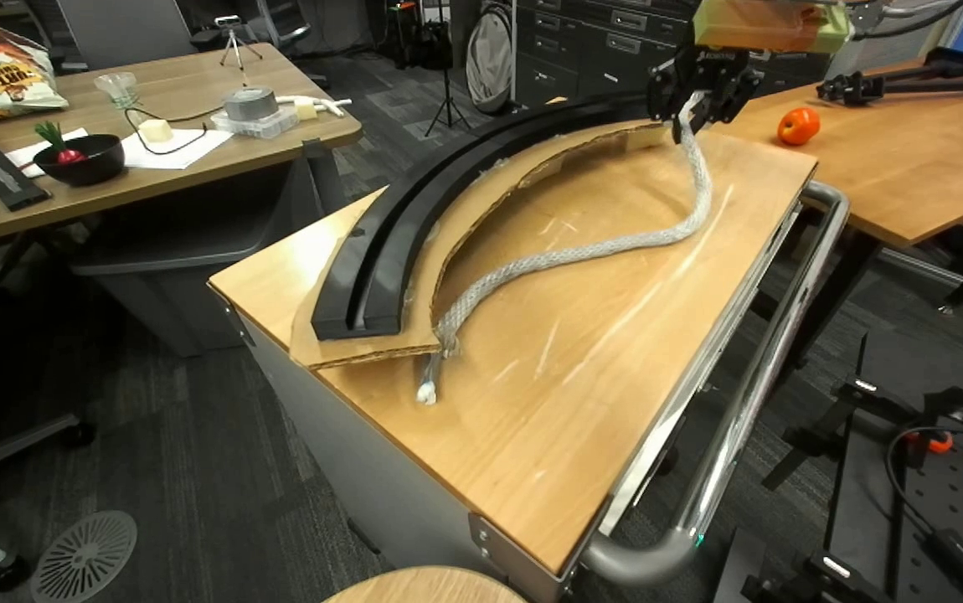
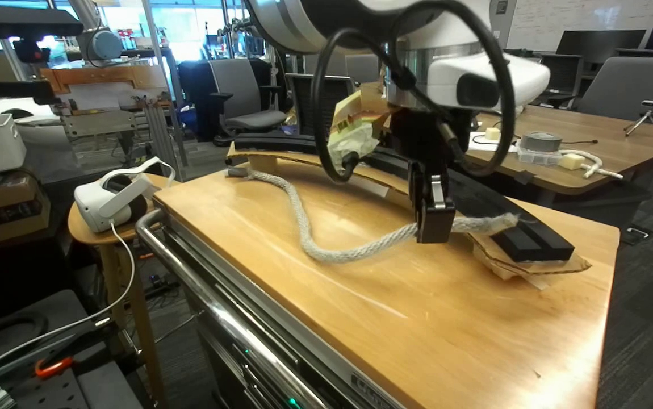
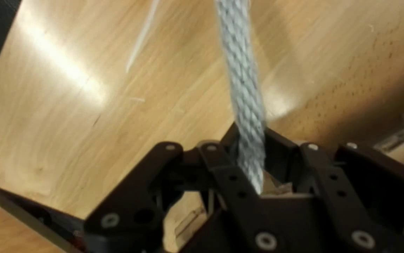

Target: Put the white rope on the cardboard

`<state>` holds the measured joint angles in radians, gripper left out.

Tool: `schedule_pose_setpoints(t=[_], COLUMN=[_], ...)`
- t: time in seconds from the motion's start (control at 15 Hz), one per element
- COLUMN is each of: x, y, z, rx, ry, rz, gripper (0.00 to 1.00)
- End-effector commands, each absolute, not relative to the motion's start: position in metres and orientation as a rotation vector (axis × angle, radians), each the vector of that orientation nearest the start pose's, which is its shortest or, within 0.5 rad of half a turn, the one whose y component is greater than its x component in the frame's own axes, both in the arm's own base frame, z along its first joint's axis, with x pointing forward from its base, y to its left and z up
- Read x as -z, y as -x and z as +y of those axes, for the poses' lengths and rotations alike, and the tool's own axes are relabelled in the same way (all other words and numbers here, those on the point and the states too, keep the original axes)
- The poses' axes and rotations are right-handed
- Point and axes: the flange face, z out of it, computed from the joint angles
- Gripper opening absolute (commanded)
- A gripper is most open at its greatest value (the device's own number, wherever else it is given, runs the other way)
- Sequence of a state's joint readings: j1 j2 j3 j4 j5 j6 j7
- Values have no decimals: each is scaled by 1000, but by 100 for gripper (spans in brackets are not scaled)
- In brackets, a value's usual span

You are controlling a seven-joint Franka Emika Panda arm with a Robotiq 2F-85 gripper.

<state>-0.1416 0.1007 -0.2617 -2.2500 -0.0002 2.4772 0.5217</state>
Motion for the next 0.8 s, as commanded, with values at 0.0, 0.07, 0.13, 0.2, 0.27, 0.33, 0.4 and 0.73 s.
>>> schedule_pose_setpoints(t=[0.0,0.07,0.13,0.2,0.27,0.33,0.4,0.73], x=[-407,-422,-433,-442,-446,-449,-448,-442], y=[-473,-474,-477,-480,-487,-493,-502,-547], z=[-219,-220,-219,-218,-213,-207,-198,-165], rx=[433,465,484,498,494,488,470,442], ry=[2727,2671,2606,2544,2486,2450,2424,2476], rz=[1412,1431,1428,1426,1395,1359,1295,1165], gripper=[3,3,3,3,3,3,3,3])
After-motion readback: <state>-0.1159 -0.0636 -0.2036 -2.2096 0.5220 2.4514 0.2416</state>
